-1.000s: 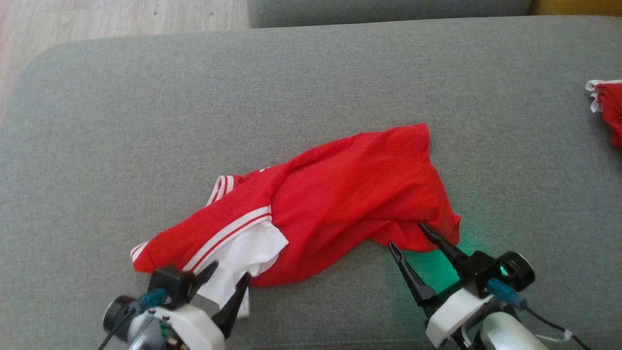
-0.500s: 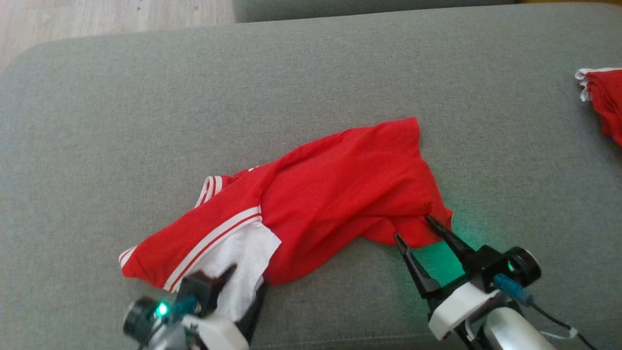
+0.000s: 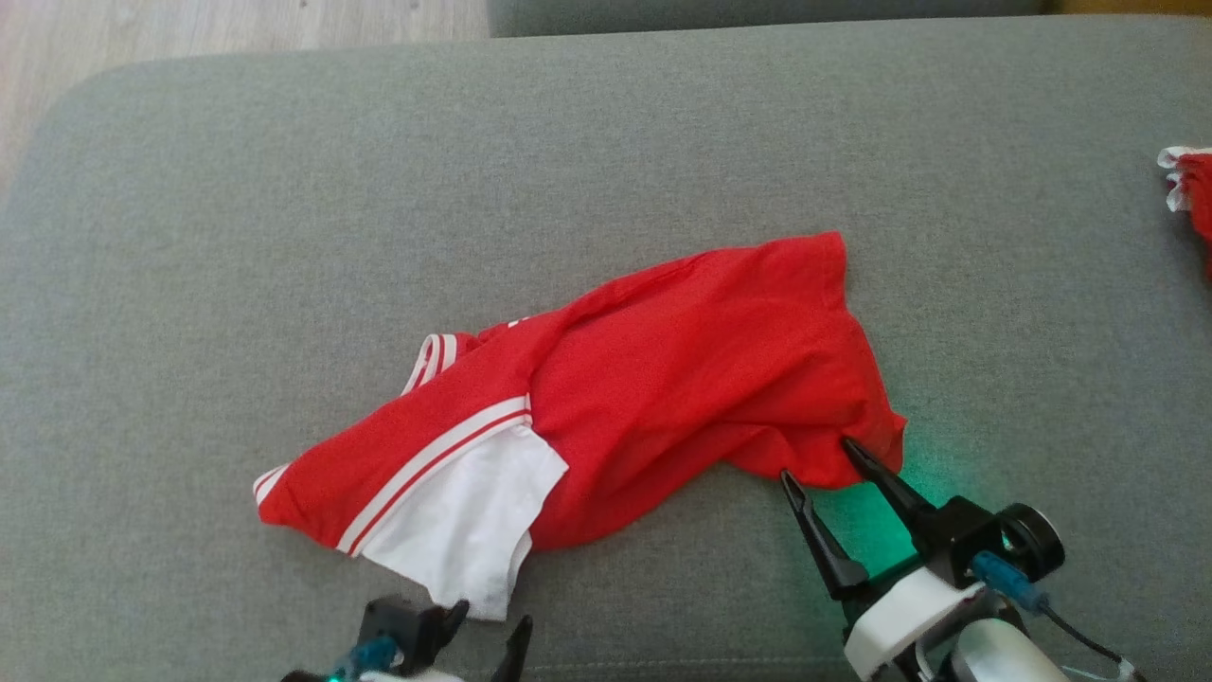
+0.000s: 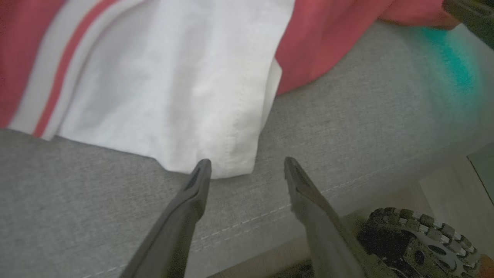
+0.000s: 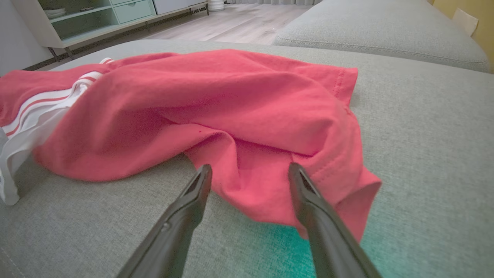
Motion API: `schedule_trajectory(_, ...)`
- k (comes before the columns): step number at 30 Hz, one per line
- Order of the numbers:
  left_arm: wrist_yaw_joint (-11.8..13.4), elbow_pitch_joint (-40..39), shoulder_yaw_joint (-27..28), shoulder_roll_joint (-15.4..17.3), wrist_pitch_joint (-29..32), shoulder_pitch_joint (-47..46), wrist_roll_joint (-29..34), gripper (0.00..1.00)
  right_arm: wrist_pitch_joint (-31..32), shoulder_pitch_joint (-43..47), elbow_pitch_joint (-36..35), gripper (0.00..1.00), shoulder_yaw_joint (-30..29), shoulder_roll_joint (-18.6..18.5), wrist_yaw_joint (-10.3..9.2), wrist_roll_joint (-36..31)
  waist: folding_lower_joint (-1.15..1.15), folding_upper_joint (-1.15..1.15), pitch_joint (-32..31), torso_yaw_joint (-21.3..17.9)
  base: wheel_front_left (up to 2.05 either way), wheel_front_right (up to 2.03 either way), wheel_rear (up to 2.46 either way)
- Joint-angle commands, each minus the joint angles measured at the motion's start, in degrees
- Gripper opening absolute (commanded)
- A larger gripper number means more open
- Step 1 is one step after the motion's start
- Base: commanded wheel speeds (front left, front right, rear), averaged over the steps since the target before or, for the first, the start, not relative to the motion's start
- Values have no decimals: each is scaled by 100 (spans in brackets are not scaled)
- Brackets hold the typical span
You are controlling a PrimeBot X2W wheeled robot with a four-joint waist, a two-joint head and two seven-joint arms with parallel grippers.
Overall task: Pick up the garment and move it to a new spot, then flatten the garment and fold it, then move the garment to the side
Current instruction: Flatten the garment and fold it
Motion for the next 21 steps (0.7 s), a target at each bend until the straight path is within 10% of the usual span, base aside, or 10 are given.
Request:
schedule_trajectory(1, -5, -79, 155, -15, -17, -318, -40, 100, -36, -131, -173, 100, 110, -33, -5, 3, 0, 0, 24, 1, 0, 0, 0)
schedule_trajectory(6, 17, 336, 117, -112, -16, -578, 20, 93, -36, -180, -187, 100, 101, -135, -5, 29, 0, 0, 101, -25, 0, 0, 0)
schedule_trajectory(10, -11, 696, 64, -110, 16, -710, 64, 0, -36, -187, -210, 100, 73, -177, -5, 38, 0, 0, 123, -66, 0, 0, 0)
schedule_trajectory(21, 173, -711, 519, 527, 106, -580, -6, 0, 122, -109, -581, 100, -228, -401, -5, 92, 0, 0, -112, 75, 0, 0, 0)
